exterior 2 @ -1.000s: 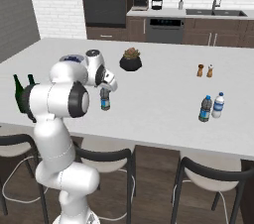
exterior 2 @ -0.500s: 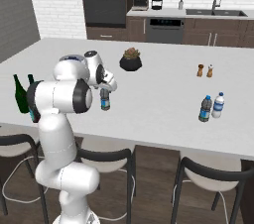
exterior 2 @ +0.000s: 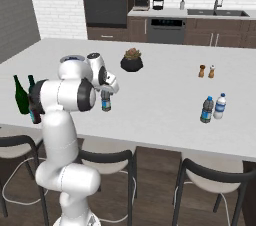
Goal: Move the plastic bottles in the middle to the plastics group, and the glass bottles in the middle to the glass group.
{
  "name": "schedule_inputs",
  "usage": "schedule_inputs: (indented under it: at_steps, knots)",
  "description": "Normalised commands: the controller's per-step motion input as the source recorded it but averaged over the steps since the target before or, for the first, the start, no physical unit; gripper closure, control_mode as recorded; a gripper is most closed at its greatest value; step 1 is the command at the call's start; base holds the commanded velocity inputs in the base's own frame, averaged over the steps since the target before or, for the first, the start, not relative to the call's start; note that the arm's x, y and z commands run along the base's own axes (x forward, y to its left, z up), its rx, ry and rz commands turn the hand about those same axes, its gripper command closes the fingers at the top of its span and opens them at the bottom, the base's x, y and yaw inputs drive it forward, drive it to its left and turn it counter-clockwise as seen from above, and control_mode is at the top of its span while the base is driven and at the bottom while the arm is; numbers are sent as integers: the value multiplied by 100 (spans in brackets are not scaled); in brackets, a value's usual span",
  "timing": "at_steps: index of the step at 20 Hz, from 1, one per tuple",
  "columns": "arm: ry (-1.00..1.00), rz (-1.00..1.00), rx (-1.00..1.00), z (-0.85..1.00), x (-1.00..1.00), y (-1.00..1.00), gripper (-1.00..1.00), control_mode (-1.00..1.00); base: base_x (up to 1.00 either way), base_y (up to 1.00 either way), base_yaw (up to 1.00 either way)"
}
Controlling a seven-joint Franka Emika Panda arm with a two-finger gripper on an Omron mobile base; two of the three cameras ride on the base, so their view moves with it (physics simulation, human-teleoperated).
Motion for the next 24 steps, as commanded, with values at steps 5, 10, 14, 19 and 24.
schedule_inputs:
  at_steps: [5,10,14,19,24]
  knots:
    - [4,1,0,-13,9,0,100,-100,0,0,0]
    - [6,0,-1,-8,0,-3,100,-100,0,0,0]
    - [9,0,0,11,-24,-33,100,-100,0,0,0]
    - [1,0,3,33,-59,-61,100,-100,0,0,0]
    - [0,0,0,38,-53,-63,100,-100,0,0,0]
